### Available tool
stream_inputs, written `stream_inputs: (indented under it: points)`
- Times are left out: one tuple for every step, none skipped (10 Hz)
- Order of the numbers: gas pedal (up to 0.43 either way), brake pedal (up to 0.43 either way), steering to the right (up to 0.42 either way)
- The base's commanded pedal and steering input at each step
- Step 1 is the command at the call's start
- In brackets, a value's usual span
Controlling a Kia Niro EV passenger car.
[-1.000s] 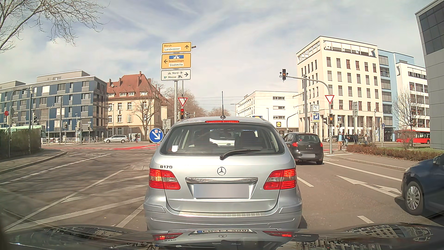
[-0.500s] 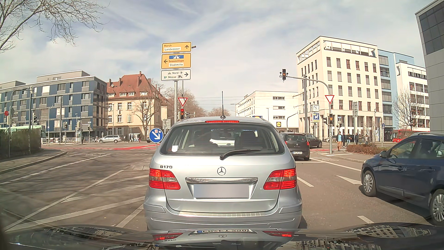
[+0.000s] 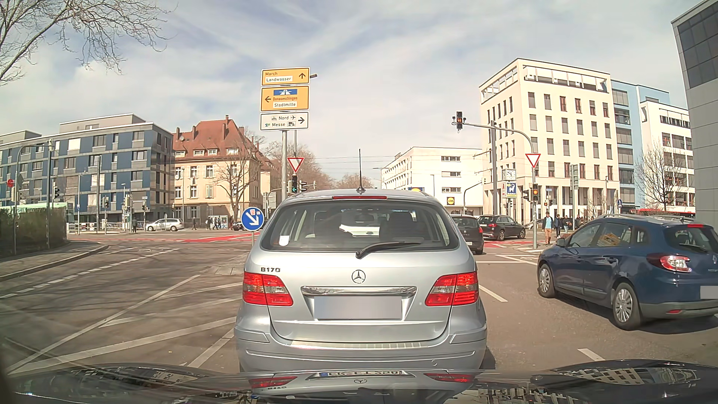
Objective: Follow the waypoints while adhering to traffic rules and regulations
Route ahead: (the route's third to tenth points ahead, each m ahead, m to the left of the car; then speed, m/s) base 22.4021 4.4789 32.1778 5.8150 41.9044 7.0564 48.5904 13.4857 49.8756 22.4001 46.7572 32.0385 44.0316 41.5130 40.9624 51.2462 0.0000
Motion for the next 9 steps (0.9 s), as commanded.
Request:
stream_inputs:
  points:
    - [0.000,0.323,0.006]
    - [0.000,0.317,0.006]
    - [0.000,0.317,0.006]
    - [0.000,0.317,0.006]
    - [0.000,0.317,0.006]
    - [0.000,0.317,0.006]
    - [0.000,0.311,0.006]
    - [0.000,0.274,0.006]
    - [0.000,0.213,0.006]
